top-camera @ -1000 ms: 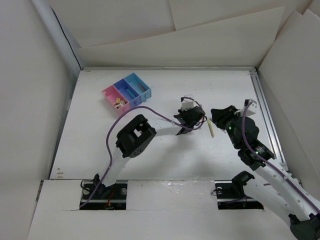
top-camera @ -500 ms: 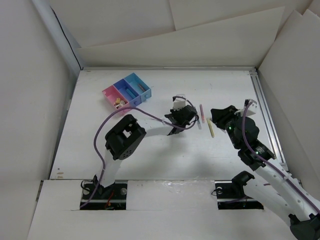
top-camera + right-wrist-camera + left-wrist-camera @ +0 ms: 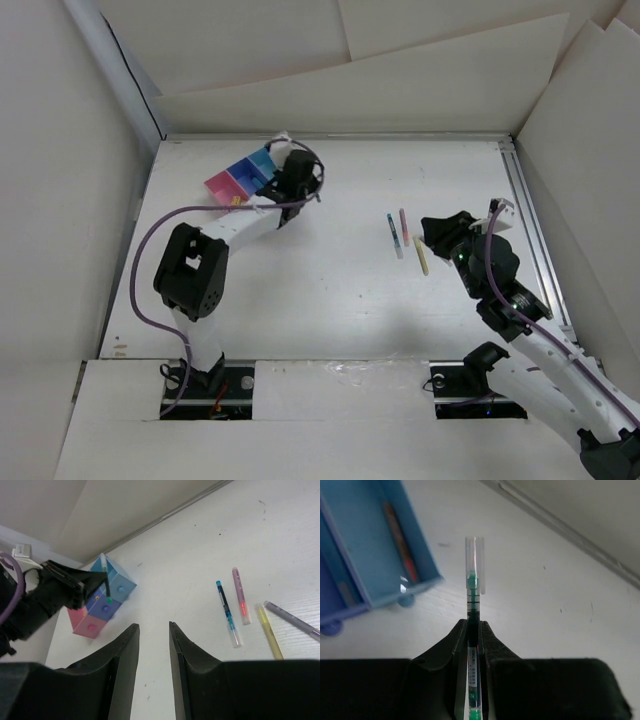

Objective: Sort the stationery into containers
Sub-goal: Place the pen in the storage box.

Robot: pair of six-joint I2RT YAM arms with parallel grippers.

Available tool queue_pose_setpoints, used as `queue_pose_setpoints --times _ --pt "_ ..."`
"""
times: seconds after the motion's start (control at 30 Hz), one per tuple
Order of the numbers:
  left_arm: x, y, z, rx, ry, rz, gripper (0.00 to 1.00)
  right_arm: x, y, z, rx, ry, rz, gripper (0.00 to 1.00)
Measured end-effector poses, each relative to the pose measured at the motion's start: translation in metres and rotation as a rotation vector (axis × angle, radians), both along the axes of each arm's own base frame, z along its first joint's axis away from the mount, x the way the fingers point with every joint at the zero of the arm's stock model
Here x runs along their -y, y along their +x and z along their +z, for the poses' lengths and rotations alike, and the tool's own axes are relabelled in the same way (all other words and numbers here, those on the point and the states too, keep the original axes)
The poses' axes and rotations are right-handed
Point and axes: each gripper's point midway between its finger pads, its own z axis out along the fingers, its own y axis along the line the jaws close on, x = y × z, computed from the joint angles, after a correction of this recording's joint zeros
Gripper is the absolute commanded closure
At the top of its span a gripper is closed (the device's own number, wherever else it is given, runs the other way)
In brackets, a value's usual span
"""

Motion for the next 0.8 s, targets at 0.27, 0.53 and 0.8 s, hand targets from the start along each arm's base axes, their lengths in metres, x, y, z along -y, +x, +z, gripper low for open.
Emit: queue_pose_setpoints --times 0.27,0.53,0.8 --pt "-0.109 0.084 0.023 0.027 -0.056 0.231 1.0 -0.003 0.001 -0.003 -0.011 -0.005 0.011 0.64" --pt "-0.127 0.103 -0.017 -0.065 -0.008 0.277 0.94 -0.005 0.003 -0.008 -0.025 -0.012 0.017 0.64" --pt "-0.134 0.099 -0.039 -0.115 0.046 0.29 0.68 -0.006 0.003 -0.008 -0.026 -0.013 0.019 0.63"
